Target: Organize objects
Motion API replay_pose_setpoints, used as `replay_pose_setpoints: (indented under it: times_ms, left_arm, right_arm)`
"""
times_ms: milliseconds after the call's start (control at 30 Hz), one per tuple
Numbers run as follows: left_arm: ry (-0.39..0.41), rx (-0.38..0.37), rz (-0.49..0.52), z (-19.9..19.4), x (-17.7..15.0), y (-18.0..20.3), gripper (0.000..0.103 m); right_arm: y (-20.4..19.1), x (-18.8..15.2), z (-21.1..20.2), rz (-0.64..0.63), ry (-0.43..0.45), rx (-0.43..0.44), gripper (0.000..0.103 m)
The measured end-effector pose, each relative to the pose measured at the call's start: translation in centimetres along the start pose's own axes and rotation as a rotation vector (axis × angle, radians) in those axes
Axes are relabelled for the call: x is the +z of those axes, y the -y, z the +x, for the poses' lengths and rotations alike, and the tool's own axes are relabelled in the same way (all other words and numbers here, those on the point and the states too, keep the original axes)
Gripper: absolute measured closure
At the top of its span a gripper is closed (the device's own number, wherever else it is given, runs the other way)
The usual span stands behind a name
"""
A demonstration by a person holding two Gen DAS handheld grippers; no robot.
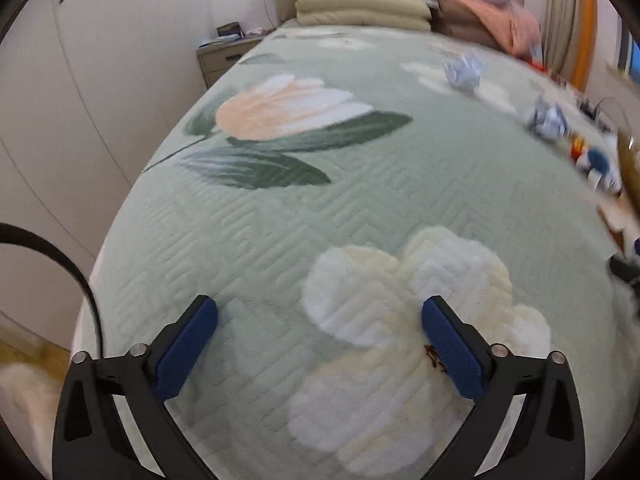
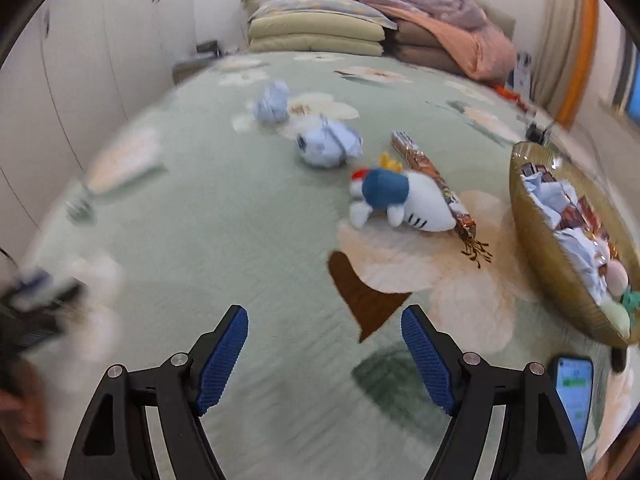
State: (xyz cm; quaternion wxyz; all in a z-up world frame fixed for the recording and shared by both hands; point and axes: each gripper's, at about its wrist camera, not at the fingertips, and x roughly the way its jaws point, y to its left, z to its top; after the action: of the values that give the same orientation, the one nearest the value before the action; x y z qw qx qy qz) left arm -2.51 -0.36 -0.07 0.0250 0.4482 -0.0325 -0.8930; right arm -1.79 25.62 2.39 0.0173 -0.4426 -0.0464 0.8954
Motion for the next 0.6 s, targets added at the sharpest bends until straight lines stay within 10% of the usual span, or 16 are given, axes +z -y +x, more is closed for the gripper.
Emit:
replay_pose_setpoints:
  times_ms: [600]
  left_arm:
    - [0.038,-0.037,-0.022,0.1,-0.4,-0.6,0.0]
  right_arm:
    - [1.0,-1.5,3.8,0.063,0.036,0.035,0.0]
